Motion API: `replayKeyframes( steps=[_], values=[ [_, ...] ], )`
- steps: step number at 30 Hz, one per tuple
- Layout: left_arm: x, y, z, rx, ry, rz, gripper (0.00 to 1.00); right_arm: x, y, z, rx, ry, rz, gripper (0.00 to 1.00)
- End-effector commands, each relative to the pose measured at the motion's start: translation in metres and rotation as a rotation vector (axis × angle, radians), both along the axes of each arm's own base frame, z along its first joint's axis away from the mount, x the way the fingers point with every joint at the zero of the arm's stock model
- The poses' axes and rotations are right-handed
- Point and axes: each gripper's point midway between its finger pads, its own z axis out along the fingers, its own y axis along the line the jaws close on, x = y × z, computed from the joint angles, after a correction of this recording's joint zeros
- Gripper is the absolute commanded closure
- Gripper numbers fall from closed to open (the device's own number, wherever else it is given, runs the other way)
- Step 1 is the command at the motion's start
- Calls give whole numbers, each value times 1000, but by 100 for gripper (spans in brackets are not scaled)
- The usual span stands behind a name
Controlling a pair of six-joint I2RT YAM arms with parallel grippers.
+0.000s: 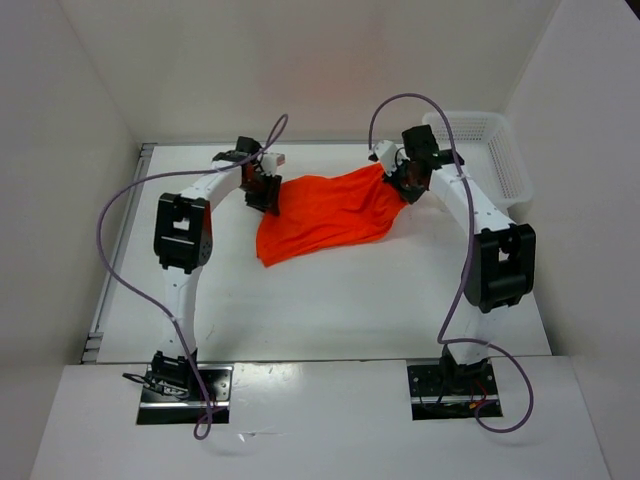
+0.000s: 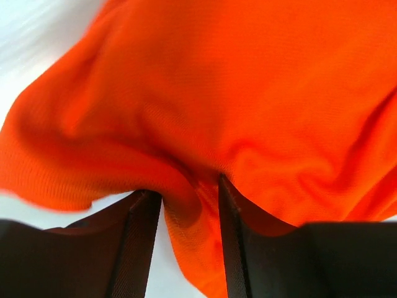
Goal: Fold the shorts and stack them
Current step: Fold the shorts
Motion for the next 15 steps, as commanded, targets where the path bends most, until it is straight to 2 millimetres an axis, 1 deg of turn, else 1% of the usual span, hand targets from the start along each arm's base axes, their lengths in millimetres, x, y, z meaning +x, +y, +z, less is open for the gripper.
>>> replayKeyframes(
  steps=[1, 2, 3, 4, 5, 6, 8, 9, 10, 11, 12, 13, 14, 15],
  values=[
    [-12, -44, -32, -10, 74, -96, 51, 9, 1, 60, 52, -129, -31, 100],
    [-11, -51, -37, -9, 75, -108, 51, 11, 4, 67, 81, -142, -47, 100],
    [-12, -61, -37, -8, 75, -128, 52, 9, 13, 67, 89, -139, -36, 100],
    [-2, -62, -36, -2, 51, -124, 52, 10, 18, 71, 88, -149, -39, 100],
    [-3, -68, -31, -2, 48, -136, 52, 9, 31, 72, 84, -152, -13, 100],
    [-1, -69, -34, -2, 49, -136, 52, 9, 39, 73, 94, -157, -4, 100],
    [-2, -64, -36, 22, 53, -127, 52, 13, 58, 70, 95, -159, 22, 100],
    [-1, -62, -37, 33, 50, -123, 52, 9, 74, 66, 78, -155, 52, 100],
    [-1, -57, -34, 59, 41, -112, 52, 11, 86, 67, 78, -168, 62, 100],
    [4, -50, -28, 63, 22, -94, 52, 11, 96, 64, 70, -164, 80, 100],
    [1, -47, -24, 71, 20, -91, 52, 9, 116, 51, 62, -138, 120, 100],
    [3, -34, -22, 71, 22, -66, 50, 11, 126, 53, 67, -147, 124, 100],
    [5, -27, -20, 79, 13, -50, 49, 9, 135, 47, 61, -132, 142, 100],
    [7, -20, -18, 88, 3, -35, 47, 10, 144, 34, 34, -114, 166, 100]
  ],
)
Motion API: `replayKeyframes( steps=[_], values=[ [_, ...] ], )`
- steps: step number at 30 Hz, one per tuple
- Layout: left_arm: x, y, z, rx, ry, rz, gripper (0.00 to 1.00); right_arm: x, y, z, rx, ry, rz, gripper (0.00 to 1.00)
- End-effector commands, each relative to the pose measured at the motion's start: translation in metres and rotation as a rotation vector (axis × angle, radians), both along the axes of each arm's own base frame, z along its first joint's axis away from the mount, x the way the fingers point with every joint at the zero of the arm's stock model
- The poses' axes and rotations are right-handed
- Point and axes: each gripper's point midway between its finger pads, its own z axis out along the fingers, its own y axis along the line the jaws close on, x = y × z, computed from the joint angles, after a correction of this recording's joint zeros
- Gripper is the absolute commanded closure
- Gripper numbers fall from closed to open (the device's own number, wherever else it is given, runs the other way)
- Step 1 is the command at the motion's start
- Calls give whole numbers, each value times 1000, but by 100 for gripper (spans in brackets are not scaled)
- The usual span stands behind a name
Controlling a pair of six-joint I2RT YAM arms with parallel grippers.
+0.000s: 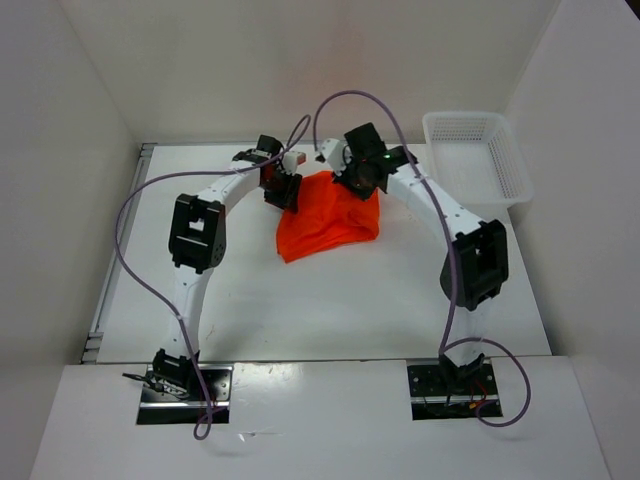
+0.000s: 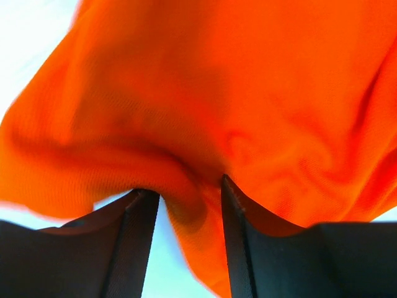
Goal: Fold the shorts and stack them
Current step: Fold the shorts
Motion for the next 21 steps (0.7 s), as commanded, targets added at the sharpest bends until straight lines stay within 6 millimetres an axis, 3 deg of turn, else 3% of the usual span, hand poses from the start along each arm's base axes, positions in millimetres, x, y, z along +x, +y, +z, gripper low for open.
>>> replayKeyframes(
  steps=[1, 3, 4, 7, 10, 16, 20, 21],
  values=[
    [-18, 55, -19, 102, 84, 95, 47, 3, 45, -2, -12, -20, 61, 100],
    [-15, 74, -12, 122, 58, 136, 44, -5, 62, -18, -55, 22, 121, 100],
    [-19, 75, -13, 124, 67, 135, 44, -11, 80, -12, -56, 11, 166, 100],
    [-30, 91, -25, 133, 108, 162, 44, -27, 115, -25, -73, 37, 257, 100],
    [-36, 100, -34, 121, 143, 176, 44, -33, 135, -37, -82, 48, 294, 100],
    [-36, 106, -37, 96, 159, 188, 44, -32, 163, -34, -79, 9, 325, 100],
    [-39, 105, -49, 95, 195, 183, 61, -21, 171, -19, -70, -58, 308, 100],
    [-40, 103, -54, 86, 207, 179, 70, -19, 171, -15, -70, -69, 302, 100]
  ],
)
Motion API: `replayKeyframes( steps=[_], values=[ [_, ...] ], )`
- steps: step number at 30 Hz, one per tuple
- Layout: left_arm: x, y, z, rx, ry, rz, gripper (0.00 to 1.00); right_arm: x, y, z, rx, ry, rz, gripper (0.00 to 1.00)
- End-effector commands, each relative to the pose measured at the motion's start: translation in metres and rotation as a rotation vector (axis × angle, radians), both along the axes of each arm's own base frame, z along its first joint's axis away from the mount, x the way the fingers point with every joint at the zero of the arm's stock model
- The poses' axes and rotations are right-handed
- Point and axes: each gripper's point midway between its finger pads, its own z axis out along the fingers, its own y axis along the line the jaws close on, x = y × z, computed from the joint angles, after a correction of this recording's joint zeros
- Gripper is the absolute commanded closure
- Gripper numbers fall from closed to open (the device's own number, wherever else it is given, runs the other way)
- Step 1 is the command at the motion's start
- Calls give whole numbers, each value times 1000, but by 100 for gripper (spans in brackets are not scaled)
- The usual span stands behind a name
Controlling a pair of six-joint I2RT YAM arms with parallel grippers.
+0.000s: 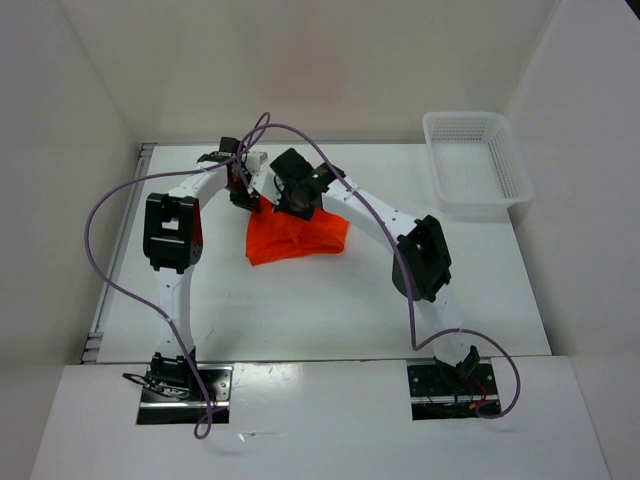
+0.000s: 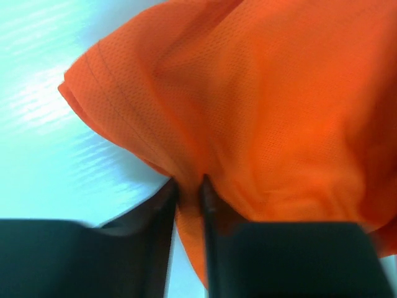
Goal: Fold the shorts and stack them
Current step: Fold the shorts
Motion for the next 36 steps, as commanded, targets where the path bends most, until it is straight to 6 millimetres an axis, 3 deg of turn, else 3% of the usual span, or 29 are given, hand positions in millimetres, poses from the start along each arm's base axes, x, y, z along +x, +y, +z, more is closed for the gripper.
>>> replayKeyframes(
  steps=[1, 4, 12, 14, 17, 18, 19, 21, 22, 23, 26, 27, 29, 30, 32, 33, 34, 36],
  values=[
    [-33, 5, -49, 19, 175, 0, 76, 21, 16, 37, 57, -122, -14, 100],
    [-31, 5, -50, 18, 173, 0, 91, 29, 25, 46, 88, -145, -22, 100],
    [-31, 5, -50, 18, 173, 0, 92, 22, 53, 33, 107, -113, 13, 100],
    [-31, 5, -50, 18, 173, 0, 92, 20, 63, 20, 115, -100, 6, 100],
    [-31, 7, -51, 31, 172, 5, 88, 16, 68, 17, 121, -97, 9, 73],
    [-28, 11, -46, 54, 157, 14, 85, 8, 75, 22, 146, -83, 25, 53],
    [-29, 11, -49, 54, 158, 14, 76, 6, 77, 21, 154, -74, 34, 41],
    [-27, 18, -44, 67, 146, 29, 66, -5, 92, 52, 233, -85, 50, 20],
    [-26, 24, -45, 77, 145, 42, 58, -14, 101, 56, 256, -73, 72, 18],
    [-24, 24, -41, 76, 136, 42, 54, -12, 104, 74, 293, -97, 68, 18],
    [-11, 46, -15, 100, 72, 93, 43, -31, 115, 108, 379, -97, 95, 17],
    [-7, 53, -6, 97, 47, 108, 41, -33, 114, 126, 412, -116, 91, 17],
    [3, 78, 24, 99, -19, 162, 36, -36, 109, 135, 424, -126, 92, 17],
    [8, 86, 37, 97, -48, 181, 33, -37, 102, 150, 435, -156, 78, 17],
    [14, 108, 75, 93, -128, 226, 32, -37, 84, 131, 365, -160, 30, 18],
    [17, 108, 91, 91, -163, 228, 32, -38, 75, 144, 374, -197, 25, 20],
    [16, 110, 116, 79, -214, 233, 30, -38, 61, 120, 310, -172, 10, 20],
    [15, 87, 150, 12, -279, 175, 29, -37, 45, 112, 294, -163, -10, 21]
  ],
)
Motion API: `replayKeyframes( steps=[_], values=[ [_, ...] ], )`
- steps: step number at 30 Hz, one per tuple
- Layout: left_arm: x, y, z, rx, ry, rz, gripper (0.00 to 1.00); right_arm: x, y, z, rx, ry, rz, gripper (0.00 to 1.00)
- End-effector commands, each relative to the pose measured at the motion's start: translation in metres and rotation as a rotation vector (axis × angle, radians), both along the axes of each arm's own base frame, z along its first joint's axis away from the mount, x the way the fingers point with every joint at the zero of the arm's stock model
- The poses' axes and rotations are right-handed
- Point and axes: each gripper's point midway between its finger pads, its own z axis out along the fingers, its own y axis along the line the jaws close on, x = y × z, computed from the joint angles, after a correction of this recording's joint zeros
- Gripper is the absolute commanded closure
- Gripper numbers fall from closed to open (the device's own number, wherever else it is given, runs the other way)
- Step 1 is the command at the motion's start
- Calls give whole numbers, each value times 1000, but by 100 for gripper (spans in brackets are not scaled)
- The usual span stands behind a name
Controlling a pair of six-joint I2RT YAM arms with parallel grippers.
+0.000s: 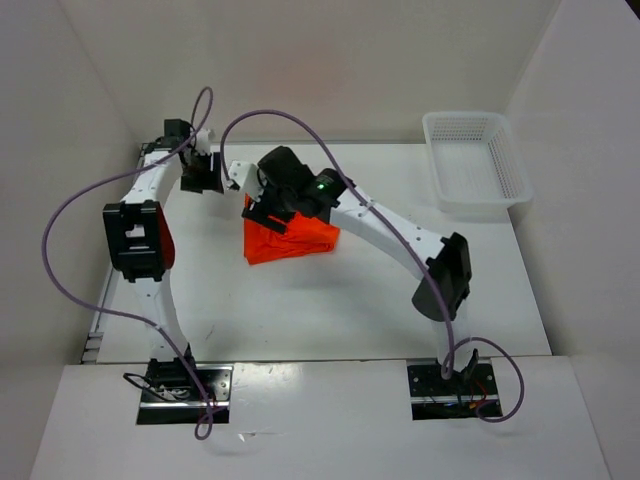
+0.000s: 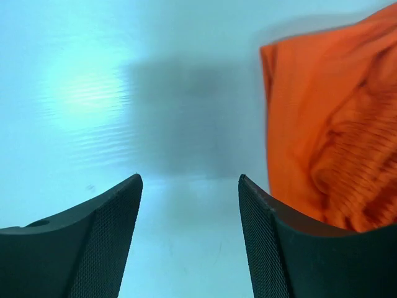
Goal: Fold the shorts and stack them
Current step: Fold the shorts
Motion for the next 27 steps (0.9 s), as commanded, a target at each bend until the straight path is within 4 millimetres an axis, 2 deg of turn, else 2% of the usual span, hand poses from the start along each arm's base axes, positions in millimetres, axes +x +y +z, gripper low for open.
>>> replayKeyframes(
  steps=[1, 2, 3, 4, 5, 6, 7, 8, 9, 11, 12, 15, 16, 18, 19, 20, 24, 26, 27],
  values=[
    [3, -35, 122, -44, -261, -92, 29, 13, -43, 6, -6, -44, -98, 21],
    [-4, -63, 130, -75, -268, -156, 29, 16, -53, 2, -20, -45, -120, 21],
    [-12, -80, 132, -93, -258, -193, 29, 20, -59, -1, -21, -52, -128, 22],
    [-19, -96, 137, -106, -257, -229, 29, 27, -78, -10, -38, -40, -163, 22],
    [-31, -123, 130, -114, -224, -284, 29, 31, -87, -18, -53, -26, -181, 24],
    [-34, -135, 130, -124, -222, -312, 29, 37, -96, -18, -49, -30, -201, 26],
    [-38, -143, 111, -116, -171, -324, 29, 46, -112, -28, -54, -9, -229, 28],
    [-46, -158, 100, -118, -135, -356, 29, 49, -118, -33, -48, 14, -231, 33],
    [-45, -161, 83, -104, -100, -358, 29, 50, -126, -42, -50, 42, -246, 35],
    [-50, -164, 65, -101, -44, -364, 29, 56, -141, -51, -25, 96, -250, 40],
    [-51, -168, 53, -91, -18, -369, 29, 53, -147, -56, -27, 115, -250, 40],
    [-52, -170, 35, -78, 20, -370, 29, 45, -155, -71, -44, 126, -225, 40],
    [-50, -173, 37, -66, 10, -375, 29, 43, -154, -76, -41, 133, -218, 40],
    [-50, -171, 23, -27, 34, -364, 29, 34, -150, -79, -22, 165, -184, 40],
    [-50, -171, 23, -27, 34, -364, 29, 31, -148, -83, -10, 181, -184, 40],
    [-49, -168, 18, -13, 42, -357, 29, 32, -149, -79, 7, 185, -191, 38],
    [-56, -172, -3, 15, 90, -365, 29, 32, -146, -91, 37, 194, -204, 32],
    [-59, -175, -12, 17, 103, -375, 41, 34, -144, -104, 39, 203, -212, 32],
    [-60, -175, -16, 18, 113, -375, 49, 37, -145, -103, 39, 191, -220, 32]
  ],
)
